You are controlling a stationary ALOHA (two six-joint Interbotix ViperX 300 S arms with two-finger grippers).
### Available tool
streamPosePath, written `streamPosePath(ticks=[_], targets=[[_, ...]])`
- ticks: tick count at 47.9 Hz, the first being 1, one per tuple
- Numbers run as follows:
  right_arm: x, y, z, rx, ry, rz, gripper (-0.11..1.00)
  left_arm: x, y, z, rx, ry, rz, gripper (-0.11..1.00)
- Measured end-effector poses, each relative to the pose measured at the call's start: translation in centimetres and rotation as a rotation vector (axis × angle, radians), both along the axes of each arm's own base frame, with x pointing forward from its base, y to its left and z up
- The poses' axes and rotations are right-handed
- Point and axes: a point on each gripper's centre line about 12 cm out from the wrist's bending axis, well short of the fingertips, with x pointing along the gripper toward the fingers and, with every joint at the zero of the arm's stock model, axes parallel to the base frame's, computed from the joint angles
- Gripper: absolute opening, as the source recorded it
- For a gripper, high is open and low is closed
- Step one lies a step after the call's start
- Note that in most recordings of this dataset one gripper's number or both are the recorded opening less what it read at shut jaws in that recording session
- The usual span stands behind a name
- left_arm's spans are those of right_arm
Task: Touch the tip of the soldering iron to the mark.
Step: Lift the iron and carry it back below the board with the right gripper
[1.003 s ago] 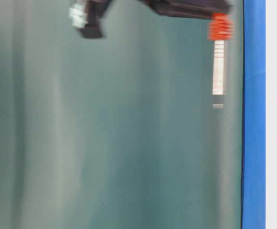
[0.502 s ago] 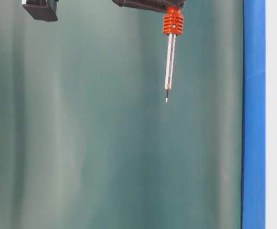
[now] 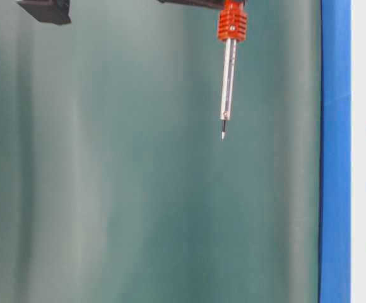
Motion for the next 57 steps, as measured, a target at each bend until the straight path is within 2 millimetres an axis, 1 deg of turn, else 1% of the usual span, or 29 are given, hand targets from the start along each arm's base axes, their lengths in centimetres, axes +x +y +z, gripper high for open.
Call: streamPosePath(ticks=[13,20,27,31,38,48,51,57], targets=[[-0.2,6.0,-0.4,0.091,0.021,0.079,0.06,0.0,-0.1,0.0,-0.001,0.000,-0.007,0.00],[-0.3,9.5,-1.3,0.125,0.053,0.096,0.06,0.0,-0.3,0.0,-0.008,0.000,-0.014,0.00],[-0.1,12.3,-2.5,0.125,0.094,0.097,0.06,0.0,-0.3,0.0,-0.014,-0.001,-0.015,0.00],[0.3,13.4,-2.8,0.112,0.107,0.082,0.06,0.0,-0.3,0.0,-0.015,-0.003,-0.016,0.00],[0.9,14.5,-3.3,0.062,0.139,0.063,0.06,0.0,-0.3,0.1,-0.014,-0.004,-0.017,0.00],[2.2,14.5,-3.7,0.005,0.154,0.051,0.06,0.0,-0.3,0.1,-0.015,-0.006,-0.016,0.00],[3.0,14.4,-4.1,-0.011,0.161,0.045,0.06,0.0,-0.3,0.1,-0.014,-0.006,-0.017,0.00],[5.5,13.9,-4.5,-0.043,0.167,0.022,0.06,0.0,-0.3,0.1,-0.015,-0.006,-0.016,0.00]])
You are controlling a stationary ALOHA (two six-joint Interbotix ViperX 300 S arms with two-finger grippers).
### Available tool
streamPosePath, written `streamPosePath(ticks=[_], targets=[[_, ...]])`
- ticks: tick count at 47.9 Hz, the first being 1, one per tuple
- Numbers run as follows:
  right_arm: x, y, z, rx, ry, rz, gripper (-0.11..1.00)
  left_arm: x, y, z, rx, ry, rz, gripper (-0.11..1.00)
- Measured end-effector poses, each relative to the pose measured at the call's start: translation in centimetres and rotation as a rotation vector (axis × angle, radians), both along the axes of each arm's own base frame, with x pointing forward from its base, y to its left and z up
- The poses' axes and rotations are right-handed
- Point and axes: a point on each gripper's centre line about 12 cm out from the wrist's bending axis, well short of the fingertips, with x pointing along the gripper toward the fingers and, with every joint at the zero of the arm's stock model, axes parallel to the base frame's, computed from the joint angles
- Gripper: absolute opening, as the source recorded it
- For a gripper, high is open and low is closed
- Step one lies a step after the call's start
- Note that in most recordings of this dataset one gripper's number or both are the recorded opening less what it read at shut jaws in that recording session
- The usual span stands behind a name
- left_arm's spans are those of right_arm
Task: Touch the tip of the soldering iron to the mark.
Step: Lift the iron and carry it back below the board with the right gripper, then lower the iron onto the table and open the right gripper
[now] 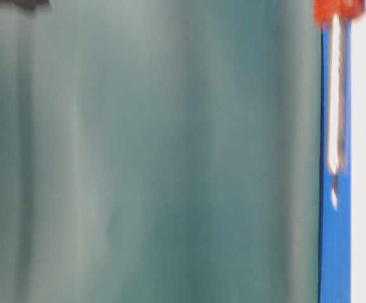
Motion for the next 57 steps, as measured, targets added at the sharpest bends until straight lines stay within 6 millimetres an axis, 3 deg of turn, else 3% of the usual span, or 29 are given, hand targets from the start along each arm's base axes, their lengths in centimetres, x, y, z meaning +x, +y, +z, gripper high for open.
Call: streamPosePath(ticks=[12,25,44,57], targets=[[5.5,-0.4,-0.8,-0.055,0.003,0.004,0.06,0.0,0.0,0.0,0.001,0.000,0.000,0.00],[9.8,0.3,-1.2,-0.058,-0.022,0.007,0.06,0.0,0.0,0.0,0.000,-0.002,-0.002,0.00],[10.4,0.5,-2.0,-0.044,-0.016,-0.008,0.06,-0.3,-0.1,0.3,0.001,-0.017,-0.003,0.00],[11.0,1.6,-6.0,0.045,-0.059,0.017,0.06,-0.3,-0.1,0.4,0.000,-0.018,-0.003,0.00]])
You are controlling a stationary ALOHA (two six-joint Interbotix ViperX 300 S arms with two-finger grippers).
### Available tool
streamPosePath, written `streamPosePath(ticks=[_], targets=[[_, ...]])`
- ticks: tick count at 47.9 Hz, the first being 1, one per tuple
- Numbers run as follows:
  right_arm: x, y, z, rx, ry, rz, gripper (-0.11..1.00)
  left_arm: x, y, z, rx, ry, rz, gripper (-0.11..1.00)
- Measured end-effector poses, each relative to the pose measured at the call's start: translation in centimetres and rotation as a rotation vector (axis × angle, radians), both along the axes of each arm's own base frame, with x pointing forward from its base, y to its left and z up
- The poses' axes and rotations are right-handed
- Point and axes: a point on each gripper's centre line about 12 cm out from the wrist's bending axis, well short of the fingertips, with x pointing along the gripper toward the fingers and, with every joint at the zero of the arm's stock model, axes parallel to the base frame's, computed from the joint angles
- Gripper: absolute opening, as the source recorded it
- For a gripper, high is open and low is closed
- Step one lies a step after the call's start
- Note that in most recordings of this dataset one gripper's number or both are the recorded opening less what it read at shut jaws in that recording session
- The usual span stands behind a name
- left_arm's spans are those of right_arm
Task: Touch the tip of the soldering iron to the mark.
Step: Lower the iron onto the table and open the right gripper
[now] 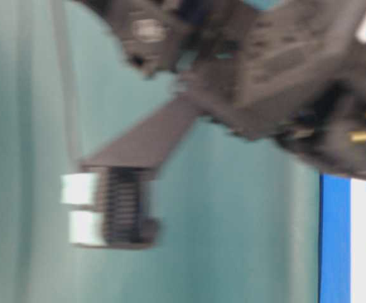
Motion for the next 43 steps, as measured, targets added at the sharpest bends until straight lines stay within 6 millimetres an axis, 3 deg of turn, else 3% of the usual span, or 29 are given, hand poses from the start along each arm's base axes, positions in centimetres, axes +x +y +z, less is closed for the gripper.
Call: streamPosePath(ticks=[9,16,43], targets=[[-0.2,0.5,-3.8,0.042,0.006,0.026,0.06,0.0,0.0,0.0,0.000,0.000,-0.002,0.00],[-0.1,0.8,-5.3,0.053,0.012,0.038,0.06,0.0,0.0,0.0,0.000,0.000,-0.002,0.00],[0.1,0.9,-6.0,0.063,0.007,0.045,0.06,0.0,-0.1,0.0,-0.001,0.002,-0.003,0.00]])
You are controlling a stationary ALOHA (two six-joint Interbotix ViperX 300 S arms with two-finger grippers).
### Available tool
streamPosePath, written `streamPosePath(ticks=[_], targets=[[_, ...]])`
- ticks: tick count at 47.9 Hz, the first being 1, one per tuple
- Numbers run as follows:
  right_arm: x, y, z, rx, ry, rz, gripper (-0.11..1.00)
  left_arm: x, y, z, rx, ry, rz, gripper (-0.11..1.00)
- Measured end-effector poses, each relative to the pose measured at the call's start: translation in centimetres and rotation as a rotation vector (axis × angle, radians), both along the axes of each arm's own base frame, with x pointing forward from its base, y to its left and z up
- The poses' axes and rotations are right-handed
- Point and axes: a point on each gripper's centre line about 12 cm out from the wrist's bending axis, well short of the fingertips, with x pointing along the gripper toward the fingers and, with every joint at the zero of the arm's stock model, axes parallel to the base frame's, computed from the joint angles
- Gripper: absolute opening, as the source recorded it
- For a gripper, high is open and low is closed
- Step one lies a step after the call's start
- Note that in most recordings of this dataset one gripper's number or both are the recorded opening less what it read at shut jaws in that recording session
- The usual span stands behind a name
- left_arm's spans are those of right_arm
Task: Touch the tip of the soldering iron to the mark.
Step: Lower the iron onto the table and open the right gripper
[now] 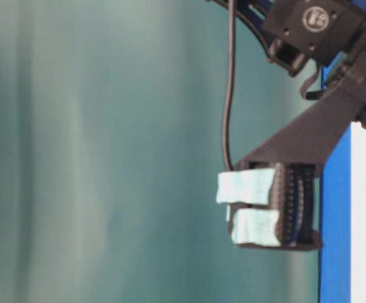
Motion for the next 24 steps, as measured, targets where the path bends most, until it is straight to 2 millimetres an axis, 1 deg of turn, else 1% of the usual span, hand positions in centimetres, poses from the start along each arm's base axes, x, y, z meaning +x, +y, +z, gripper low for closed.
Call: streamPosePath(ticks=[8,10,14,20,23,24], targets=[[0.02,-0.07,0.00,0.001,0.000,-0.003,0.07,0.00,-0.15,0.00,0.000,0.000,-0.008,0.00],[0.02,-0.07,0.00,0.000,0.000,-0.002,0.12,-0.01,-0.18,0.00,0.001,0.000,-0.010,0.00],[0.00,-0.08,-0.08,0.000,0.003,-0.003,0.31,-0.01,-0.17,0.00,0.000,0.000,-0.009,0.00],[0.05,-0.10,-0.03,-0.005,0.004,-0.003,0.69,-0.01,-0.20,0.00,0.000,0.000,-0.011,0.00],[-0.03,-0.02,-0.05,-0.010,0.011,-0.003,0.86,-0.01,-0.17,0.00,0.000,0.000,-0.009,0.00],[-0.01,-0.03,-0.02,-0.010,0.013,-0.005,0.90,-0.01,-0.21,0.00,0.001,0.000,-0.011,0.00]])
